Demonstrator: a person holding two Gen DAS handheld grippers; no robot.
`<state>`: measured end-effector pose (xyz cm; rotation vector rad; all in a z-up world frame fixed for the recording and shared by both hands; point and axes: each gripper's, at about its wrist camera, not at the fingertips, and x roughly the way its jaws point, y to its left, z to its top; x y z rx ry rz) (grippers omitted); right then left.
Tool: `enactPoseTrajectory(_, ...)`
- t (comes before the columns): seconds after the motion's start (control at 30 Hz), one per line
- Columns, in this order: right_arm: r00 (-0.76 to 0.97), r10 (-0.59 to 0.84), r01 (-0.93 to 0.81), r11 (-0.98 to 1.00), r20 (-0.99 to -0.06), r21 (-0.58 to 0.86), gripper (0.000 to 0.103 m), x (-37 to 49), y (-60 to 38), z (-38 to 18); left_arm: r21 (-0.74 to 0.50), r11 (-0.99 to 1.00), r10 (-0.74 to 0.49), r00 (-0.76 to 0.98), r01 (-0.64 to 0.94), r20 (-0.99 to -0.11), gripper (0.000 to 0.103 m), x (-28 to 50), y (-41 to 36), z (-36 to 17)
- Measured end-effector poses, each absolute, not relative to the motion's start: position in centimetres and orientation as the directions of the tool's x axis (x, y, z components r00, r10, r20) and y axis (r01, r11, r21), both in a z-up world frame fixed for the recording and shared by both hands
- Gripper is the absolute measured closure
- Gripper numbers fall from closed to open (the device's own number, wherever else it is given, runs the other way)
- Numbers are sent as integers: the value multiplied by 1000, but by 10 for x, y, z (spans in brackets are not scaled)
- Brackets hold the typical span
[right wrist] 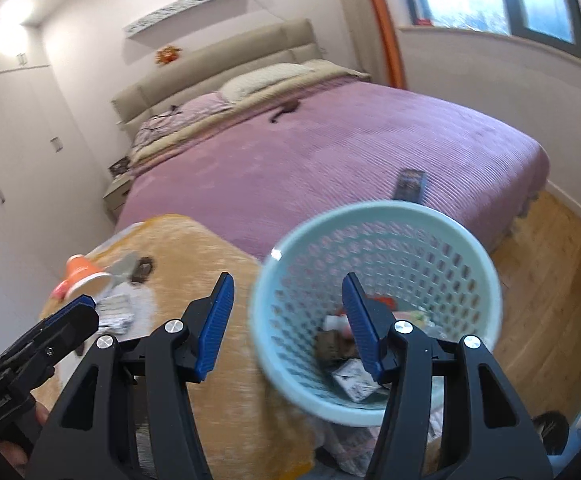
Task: Collect trash
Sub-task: 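Grasp the pink plastic bag with the left tool while the right tool grasps the orange paper cup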
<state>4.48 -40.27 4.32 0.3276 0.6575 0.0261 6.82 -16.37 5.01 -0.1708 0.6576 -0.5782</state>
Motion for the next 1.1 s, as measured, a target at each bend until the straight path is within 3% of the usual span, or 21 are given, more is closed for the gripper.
enactPoseTrajectory(0.37, 756, 315, -185, 943, -573, 275, 50, 69, -276, 70, -234, 953, -290, 805, 192, -518, 30, 68, -15, 71)
enactPoseTrajectory(0.63, 680, 422, -357, 905, -600, 231, 50, 111, -172, 66, -224, 971, -69, 813, -78, -578, 25, 127, 104, 56)
enactPoseTrajectory(0.77, 648, 432, -393, 895, -627, 211, 44, 139, -137, 56, -265, 955, -70, 769, -131, -635, 27, 162, 142, 33)
enactPoseTrajectory(1.03, 601, 421, -378, 899, -679, 223, 43, 189, -108, 27, -298, 942, -91, 742, -151, -664, 30, 196, 151, 8)
enactPoseTrajectory(1.1, 585, 429, -377, 895, -688, 237, 40, 197, -105, 21, -284, 948, -90, 732, -145, -676, 36, 200, 149, 2)
